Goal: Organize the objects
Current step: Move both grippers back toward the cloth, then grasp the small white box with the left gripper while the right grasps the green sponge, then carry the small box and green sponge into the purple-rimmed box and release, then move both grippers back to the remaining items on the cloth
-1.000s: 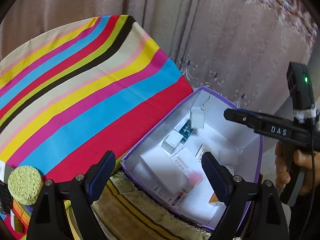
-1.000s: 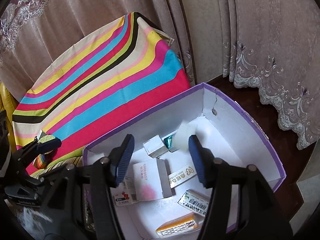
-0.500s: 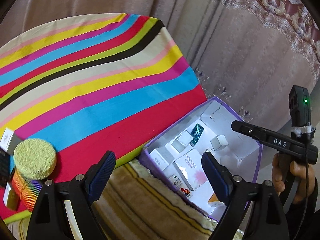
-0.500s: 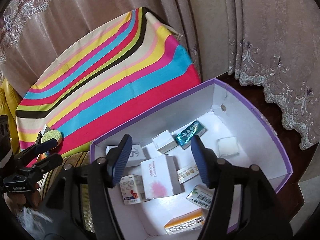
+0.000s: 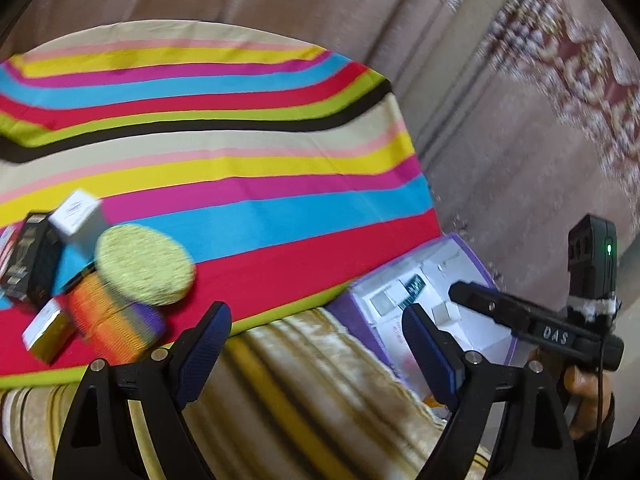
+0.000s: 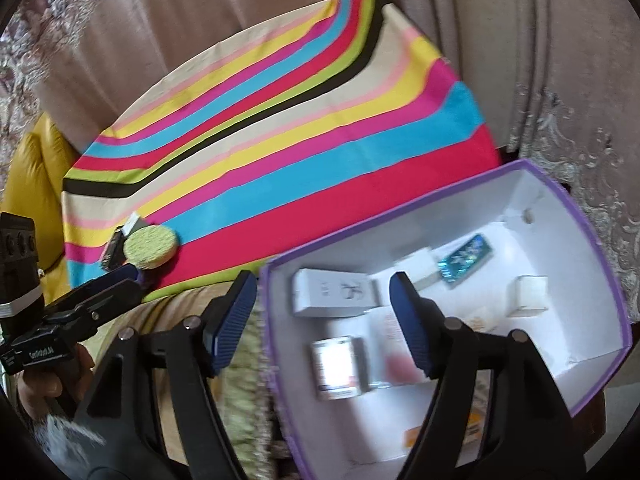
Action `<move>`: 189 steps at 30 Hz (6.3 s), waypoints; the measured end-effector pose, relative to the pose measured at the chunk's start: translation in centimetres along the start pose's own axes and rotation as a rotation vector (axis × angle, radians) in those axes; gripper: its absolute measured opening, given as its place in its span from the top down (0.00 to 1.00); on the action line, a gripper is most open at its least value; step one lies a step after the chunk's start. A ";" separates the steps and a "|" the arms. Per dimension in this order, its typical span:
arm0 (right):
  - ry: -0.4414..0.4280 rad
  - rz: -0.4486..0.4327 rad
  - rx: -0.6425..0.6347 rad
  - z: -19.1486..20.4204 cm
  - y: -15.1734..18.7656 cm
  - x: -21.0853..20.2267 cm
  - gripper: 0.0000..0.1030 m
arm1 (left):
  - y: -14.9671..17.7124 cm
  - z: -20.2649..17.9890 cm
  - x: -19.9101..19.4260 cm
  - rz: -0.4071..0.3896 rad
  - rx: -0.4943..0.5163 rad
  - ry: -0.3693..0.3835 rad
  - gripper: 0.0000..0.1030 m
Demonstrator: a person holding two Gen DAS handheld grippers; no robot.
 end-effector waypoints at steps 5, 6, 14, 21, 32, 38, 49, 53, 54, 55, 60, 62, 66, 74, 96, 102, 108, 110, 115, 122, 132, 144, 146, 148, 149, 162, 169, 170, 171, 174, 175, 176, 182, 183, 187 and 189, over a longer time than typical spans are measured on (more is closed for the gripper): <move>-0.087 0.035 -0.037 4.3 0.3 1.8 0.22 | 0.6 3.3 -1.9 -0.034 -0.103 -0.007 0.15; -0.109 0.044 -0.037 5.0 0.2 2.3 0.21 | 0.7 3.7 -2.2 -0.040 -0.116 -0.010 0.15; -0.237 0.138 -0.017 9.8 0.5 5.6 0.17 | 2.2 8.4 -4.5 -0.070 -0.229 -0.048 0.15; -0.302 0.186 -0.016 13.7 -0.1 8.4 0.13 | 3.4 12.2 -6.4 -0.105 -0.311 -0.081 0.15; -0.320 0.207 -0.070 19.3 -1.7 12.2 0.08 | 4.8 15.7 -8.3 -0.148 -0.394 -0.105 0.15; -0.276 0.210 -0.106 21.0 -2.4 14.0 0.07 | 5.1 17.3 -8.9 -0.164 -0.419 -0.125 0.15; -0.226 0.228 -0.106 21.7 -3.1 16.6 0.07 | 4.3 19.5 -8.7 -0.128 -0.380 -0.206 0.18; -0.205 0.234 -0.112 21.9 -3.4 17.3 0.10 | 4.3 19.0 -7.1 -0.049 -0.324 -0.227 0.26; -0.187 0.241 -0.120 21.9 -3.3 17.6 0.14 | 4.3 19.0 -6.6 -0.028 -0.316 -0.229 0.28; -0.171 0.233 -0.129 21.9 -3.5 17.6 0.18 | 4.3 18.9 -6.1 -0.006 -0.307 -0.239 0.29; -0.161 0.221 -0.158 22.2 -3.7 17.8 0.19 | 3.7 18.2 -5.0 0.043 -0.232 -0.275 0.30; -0.159 0.213 -0.160 22.1 -3.7 17.7 0.19 | 3.4 18.3 -4.4 0.069 -0.206 -0.287 0.31; -0.148 0.156 -0.152 21.6 -3.9 16.6 0.19 | 2.9 18.2 -2.9 0.131 -0.146 -0.313 0.36; -0.130 0.091 -0.181 21.5 -4.0 15.1 0.19 | 3.2 18.0 -1.2 0.197 -0.093 -0.334 0.64; -0.149 0.022 -0.057 14.9 -2.7 10.1 0.19 | 4.3 9.9 -4.5 0.048 -0.085 -0.229 0.73; -0.144 -0.011 0.005 11.9 -3.2 7.8 0.19 | 3.4 6.1 -2.3 0.069 -0.029 -0.159 0.73; -0.099 -0.037 0.073 6.8 -2.8 5.1 0.19 | 2.9 3.2 -0.8 0.088 0.019 -0.115 0.73; -0.078 -0.042 0.095 4.9 -2.3 4.3 0.19 | 2.8 2.3 -0.3 0.096 0.038 -0.103 0.73; 0.002 -0.052 0.152 -0.8 -1.0 1.8 0.19 | 2.6 -0.9 1.1 0.118 0.100 -0.059 0.73; 0.136 -0.075 0.209 -7.8 0.4 -1.7 0.19 | 3.0 -5.9 3.1 0.159 0.211 -0.001 0.73; 0.335 -0.096 0.186 -12.6 1.8 -3.8 0.19 | 5.4 -13.1 5.5 0.242 0.413 0.077 0.73; 0.401 -0.083 0.207 -14.3 2.8 -4.1 0.18 | 6.1 -13.4 6.2 0.286 0.379 0.160 0.53; 0.397 -0.085 0.200 -13.9 2.6 -4.1 0.17 | 5.6 -12.5 5.8 0.269 0.328 0.168 0.53; 0.392 -0.091 0.190 -13.3 2.3 -4.2 0.16 | 5.0 -11.3 5.3 0.248 0.274 0.169 0.53; 0.389 -0.094 0.184 -13.0 2.1 -4.2 0.16 | 4.7 -10.9 5.1 0.239 0.257 0.166 0.53; 0.254 -0.088 0.091 -5.2 0.2 -1.7 0.13 | 2.5 -1.1 0.7 0.088 -0.034 0.079 0.51; 0.152 -0.042 -0.014 1.5 0.5 0.3 0.13 | 2.9 3.9 -1.9 0.019 -0.170 0.038 0.47; 0.143 -0.039 -0.024 2.2 0.6 0.4 0.13 | 3.0 4.5 -2.3 0.010 -0.186 0.033 0.46; 0.132 -0.033 -0.044 3.2 0.7 0.7 0.13 | 3.1 5.1 -2.7 0.001 -0.201 0.028 0.46; 0.117 -0.022 -0.087 5.5 1.1 1.3 0.13 | 3.4 7.1 -3.9 -0.027 -0.252 0.016 0.44; 0.112 -0.017 -0.101 6.1 1.2 1.6 0.13 | 3.7 8.0 -4.4 -0.037 -0.274 0.011 0.44; 0.110 -0.009 -0.123 6.9 1.3 1.9 0.13 | 3.8 8.3 -4.6 -0.044 -0.286 0.006 0.44; 0.099 0.035 -0.194 10.1 1.7 3.8 0.13 | 5.3 11.9 -7.0 -0.087 -0.366 -0.037 0.43; 0.094 0.045 -0.213 11.0 1.9 4.2 0.13 | 5.6 12.5 -7.3 -0.093 -0.385 -0.039 0.43; 0.082 0.069 -0.267 13.4 2.1 5.5 0.13 | 6.6 14.8 -8.7 -0.115 -0.439 -0.062 0.42; 0.080 0.085 -0.295 14.7 2.3 6.2 0.13 | 6.9 15.6 -9.2 -0.123 -0.456 -0.078 0.41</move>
Point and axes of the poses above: each gripper's, at about its wrist camera, not at the fingertips, and x roughly the way its jaws point, z to its left, y to its underside, the point moved 9 cm from there along x, roughly the way its jaws point, and after that the axes turned 9 degrees about z, right-handed, at the moved point
